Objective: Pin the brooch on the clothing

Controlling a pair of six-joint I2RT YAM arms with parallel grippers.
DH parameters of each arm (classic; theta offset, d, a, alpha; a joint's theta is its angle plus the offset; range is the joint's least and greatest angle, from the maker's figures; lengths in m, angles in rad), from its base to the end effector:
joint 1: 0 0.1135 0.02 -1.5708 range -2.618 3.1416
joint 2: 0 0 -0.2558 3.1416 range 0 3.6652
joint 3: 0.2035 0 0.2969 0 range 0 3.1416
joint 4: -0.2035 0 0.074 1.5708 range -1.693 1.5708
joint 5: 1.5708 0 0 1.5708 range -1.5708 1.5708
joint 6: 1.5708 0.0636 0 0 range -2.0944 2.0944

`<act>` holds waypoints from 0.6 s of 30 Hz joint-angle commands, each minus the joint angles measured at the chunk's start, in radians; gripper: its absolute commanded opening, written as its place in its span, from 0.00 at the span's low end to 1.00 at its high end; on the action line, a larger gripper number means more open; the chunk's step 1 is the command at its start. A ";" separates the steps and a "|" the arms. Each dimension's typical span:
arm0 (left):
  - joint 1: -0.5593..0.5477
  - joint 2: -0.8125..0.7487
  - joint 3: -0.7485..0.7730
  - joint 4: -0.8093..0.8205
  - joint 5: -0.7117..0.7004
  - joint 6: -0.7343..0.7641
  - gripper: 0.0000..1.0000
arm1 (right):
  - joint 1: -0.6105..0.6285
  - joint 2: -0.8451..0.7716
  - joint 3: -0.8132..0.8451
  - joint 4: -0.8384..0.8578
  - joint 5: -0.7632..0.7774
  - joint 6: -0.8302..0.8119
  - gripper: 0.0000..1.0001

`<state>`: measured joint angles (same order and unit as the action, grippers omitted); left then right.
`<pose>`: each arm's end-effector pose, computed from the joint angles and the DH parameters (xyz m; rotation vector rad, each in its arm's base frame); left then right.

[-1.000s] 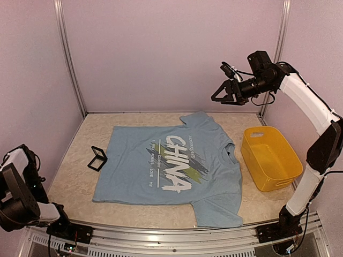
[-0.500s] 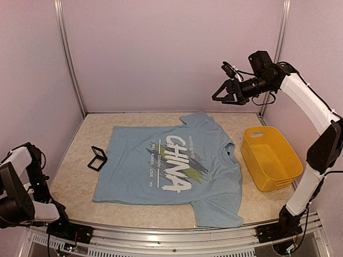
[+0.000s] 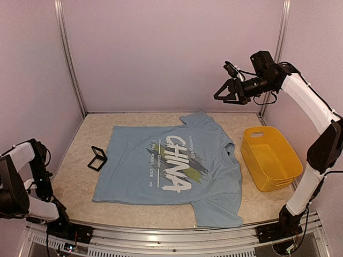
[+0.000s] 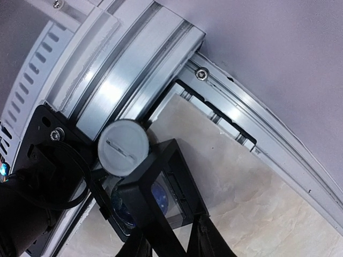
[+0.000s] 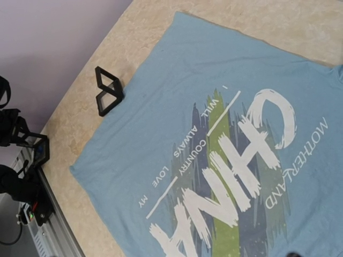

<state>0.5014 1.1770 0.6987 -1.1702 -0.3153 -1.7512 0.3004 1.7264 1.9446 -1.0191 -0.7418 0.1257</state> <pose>0.1634 0.1121 0.1351 -2.6879 1.3007 0.4529 0.3834 0.1637 0.4009 -0.5682 2.2858 1.0837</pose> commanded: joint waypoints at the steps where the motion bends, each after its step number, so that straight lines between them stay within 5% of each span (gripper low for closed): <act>1: -0.030 0.029 0.032 0.013 0.006 -0.014 0.27 | -0.015 0.001 0.004 0.015 -0.018 0.008 0.87; 18: -0.231 0.198 0.154 0.065 0.010 -0.069 0.24 | -0.019 0.004 0.004 0.013 -0.018 0.012 0.87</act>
<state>0.3336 1.3182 0.7895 -1.1313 -0.3077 -1.7901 0.2958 1.7264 1.9446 -1.0183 -0.7456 0.1303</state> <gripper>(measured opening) 0.240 0.875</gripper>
